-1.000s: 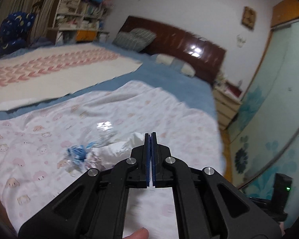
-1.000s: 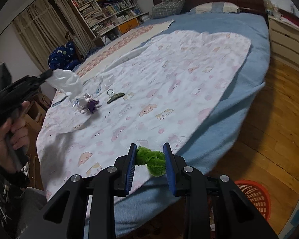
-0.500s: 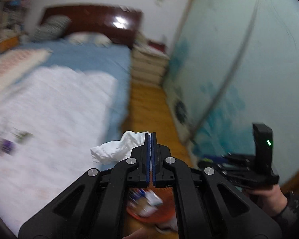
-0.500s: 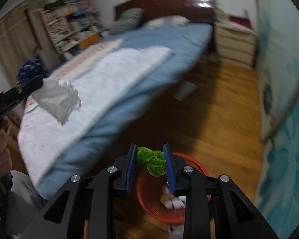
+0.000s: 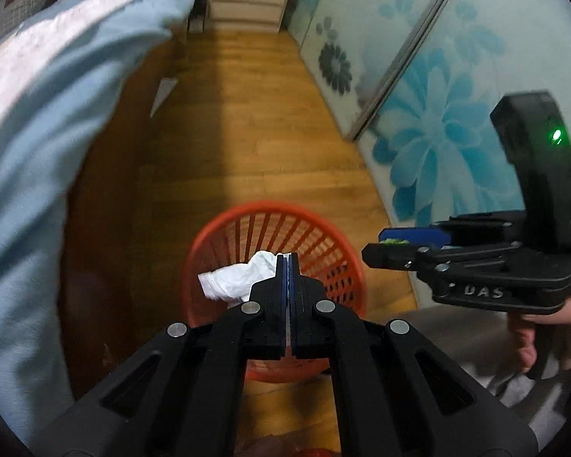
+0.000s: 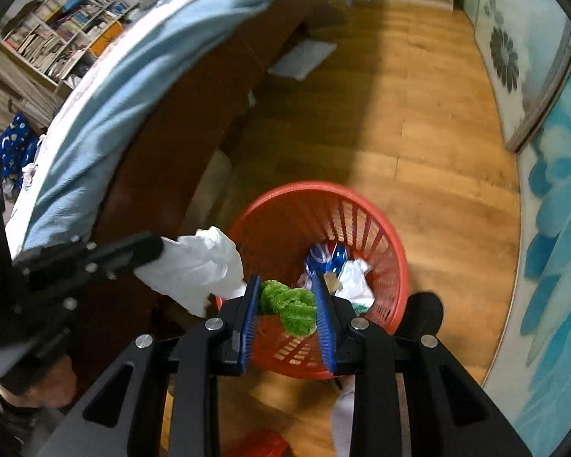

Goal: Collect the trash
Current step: 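Drop the tissue from the left gripper and scrubber from the right gripper into the wastebasket, then grasp the purple wrapper with the right gripper while the left gripper grasps crumpled white paper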

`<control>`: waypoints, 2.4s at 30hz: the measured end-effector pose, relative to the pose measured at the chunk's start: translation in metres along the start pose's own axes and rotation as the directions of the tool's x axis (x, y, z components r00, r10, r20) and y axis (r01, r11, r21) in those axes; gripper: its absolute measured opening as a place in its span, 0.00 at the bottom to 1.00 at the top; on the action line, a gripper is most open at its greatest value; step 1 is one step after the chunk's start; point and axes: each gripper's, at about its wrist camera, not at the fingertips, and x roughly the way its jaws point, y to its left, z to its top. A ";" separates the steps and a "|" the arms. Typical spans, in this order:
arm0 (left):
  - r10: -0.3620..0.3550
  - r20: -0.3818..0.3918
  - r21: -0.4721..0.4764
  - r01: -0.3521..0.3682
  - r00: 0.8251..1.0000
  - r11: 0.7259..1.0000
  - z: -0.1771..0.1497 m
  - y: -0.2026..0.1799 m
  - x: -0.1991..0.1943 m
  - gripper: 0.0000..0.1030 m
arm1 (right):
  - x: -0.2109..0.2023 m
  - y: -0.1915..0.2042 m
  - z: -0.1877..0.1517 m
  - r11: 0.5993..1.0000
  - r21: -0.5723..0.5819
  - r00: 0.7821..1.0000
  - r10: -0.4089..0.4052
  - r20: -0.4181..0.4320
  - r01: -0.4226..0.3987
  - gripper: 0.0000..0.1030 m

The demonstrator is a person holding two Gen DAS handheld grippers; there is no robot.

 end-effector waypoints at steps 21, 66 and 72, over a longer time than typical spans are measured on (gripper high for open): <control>0.084 0.154 -0.028 -0.081 0.984 0.996 0.002 0.023 -0.077 0.67 | -0.045 0.006 0.009 0.993 0.052 0.985 -0.109 0.132 0.103 0.65; 0.589 0.201 -0.799 -0.217 0.783 0.560 -0.135 0.390 -0.320 0.67 | 0.094 0.527 0.113 0.785 -0.584 0.972 0.233 -0.032 -0.207 0.55; 0.587 0.212 -0.793 -0.214 0.781 0.570 -0.134 0.390 -0.322 0.67 | 0.114 0.536 0.119 0.799 -0.560 0.972 0.230 -0.049 -0.218 0.19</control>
